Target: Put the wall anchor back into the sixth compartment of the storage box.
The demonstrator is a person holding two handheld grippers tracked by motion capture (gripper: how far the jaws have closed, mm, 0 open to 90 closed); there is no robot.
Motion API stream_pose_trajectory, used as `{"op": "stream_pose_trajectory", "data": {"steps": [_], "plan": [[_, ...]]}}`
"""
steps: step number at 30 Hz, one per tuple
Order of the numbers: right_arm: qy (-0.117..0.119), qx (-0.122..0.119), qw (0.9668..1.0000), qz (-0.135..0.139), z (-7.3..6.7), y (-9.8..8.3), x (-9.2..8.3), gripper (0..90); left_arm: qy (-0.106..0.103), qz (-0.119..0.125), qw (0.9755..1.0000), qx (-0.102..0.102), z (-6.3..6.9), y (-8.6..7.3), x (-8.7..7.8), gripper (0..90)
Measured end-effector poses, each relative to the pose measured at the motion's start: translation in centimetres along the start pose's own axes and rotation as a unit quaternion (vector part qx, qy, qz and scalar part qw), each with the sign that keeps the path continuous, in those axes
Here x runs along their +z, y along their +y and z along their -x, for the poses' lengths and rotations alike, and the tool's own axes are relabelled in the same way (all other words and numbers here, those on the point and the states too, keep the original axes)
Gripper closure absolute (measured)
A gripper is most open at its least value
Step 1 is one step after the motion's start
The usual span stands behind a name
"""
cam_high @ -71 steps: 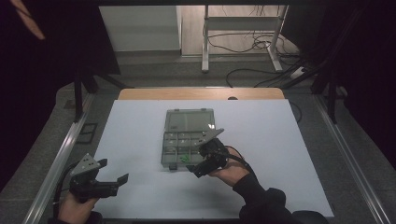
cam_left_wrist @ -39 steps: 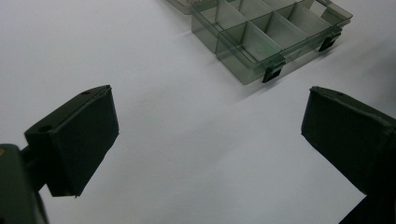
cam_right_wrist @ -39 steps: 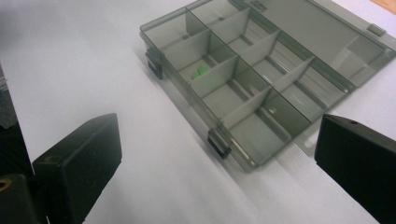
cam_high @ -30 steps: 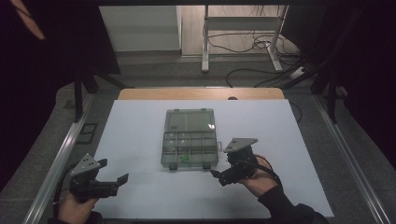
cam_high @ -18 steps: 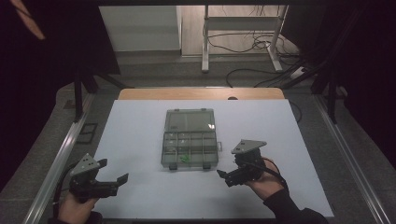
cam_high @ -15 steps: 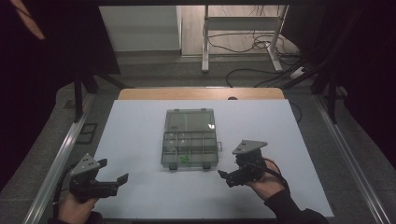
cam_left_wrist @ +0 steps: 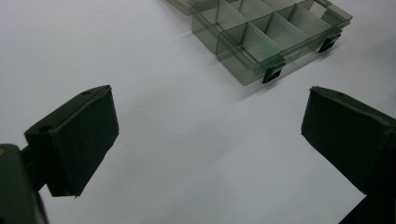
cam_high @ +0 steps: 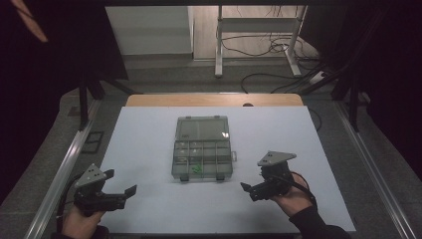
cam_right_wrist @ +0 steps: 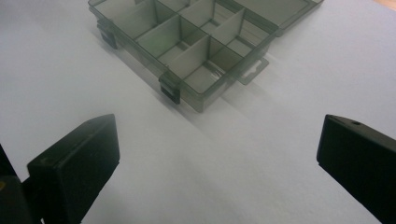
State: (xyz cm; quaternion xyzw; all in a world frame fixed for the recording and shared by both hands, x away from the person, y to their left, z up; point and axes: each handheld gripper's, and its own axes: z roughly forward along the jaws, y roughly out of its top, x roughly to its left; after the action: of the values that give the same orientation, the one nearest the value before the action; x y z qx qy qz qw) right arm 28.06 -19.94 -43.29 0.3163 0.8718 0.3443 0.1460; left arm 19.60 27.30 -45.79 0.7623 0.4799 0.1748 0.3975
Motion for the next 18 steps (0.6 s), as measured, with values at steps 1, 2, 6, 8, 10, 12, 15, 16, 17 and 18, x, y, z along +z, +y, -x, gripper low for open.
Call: {"op": "stream_pose_trajectory", "data": {"steps": [1, 2, 6, 8, 10, 12, 15, 16, 17, 18], "plan": [[0.000, 0.000, 1.0000, 0.000, 0.0, 0.0, 0.0, 0.0, 0.000, 0.000, 1.0000, 0.000, 0.0, 0.0, 0.0, 4.4], [-0.002, 0.003, 1.0000, 0.001, 0.1, -0.2, -0.2, 0.0, 0.000, 0.000, 1.0000, 0.000, 0.0, 0.0, 0.0, 4.4], [-0.006, 0.007, 1.0000, 0.003, 0.3, -0.4, -0.5, 0.0, 0.000, 0.000, 1.0000, 0.000, 0.0, 0.0, 0.0, 4.4], [-0.009, 0.011, 0.9999, 0.004, 0.5, -0.6, -0.8, 0.0, 0.000, 0.000, 1.0000, 0.000, 0.0, 0.0, 0.0, 4.4], [-0.010, 0.013, 0.9998, 0.005, 0.6, -0.7, -0.9, 0.0, 0.000, 0.000, 1.0000, 0.000, 0.0, 0.0, 0.0, 4.4], [-0.014, 0.017, 0.9997, 0.006, 0.8, -0.9, -1.2, 0.0, 0.000, 0.000, 1.0000, 0.000, 0.0, 0.0, 0.0, 4.4], [-0.018, 0.021, 0.9996, 0.007, 1.0, -1.1, -1.5, 0.0, 0.000, -0.001, 1.0000, 0.000, 0.0, 0.0, 0.0, 4.4], [-0.019, 0.023, 0.9995, 0.007, 1.1, -1.2, -1.6, 0.0, 0.001, -0.001, 1.0000, 0.000, 0.0, 0.0, 0.0, 4.4], [-0.020, 0.023, 0.9995, 0.006, 1.2, -1.3, -1.7, 0.0, 0.001, -0.001, 1.0000, 0.000, 0.0, 0.0, 0.0, 4.4], [-0.021, 0.026, 0.9994, 0.006, 1.3, -1.5, -1.9, 0.0, 0.001, -0.001, 1.0000, 0.000, 0.0, 0.0, 0.0, 4.4]]}}
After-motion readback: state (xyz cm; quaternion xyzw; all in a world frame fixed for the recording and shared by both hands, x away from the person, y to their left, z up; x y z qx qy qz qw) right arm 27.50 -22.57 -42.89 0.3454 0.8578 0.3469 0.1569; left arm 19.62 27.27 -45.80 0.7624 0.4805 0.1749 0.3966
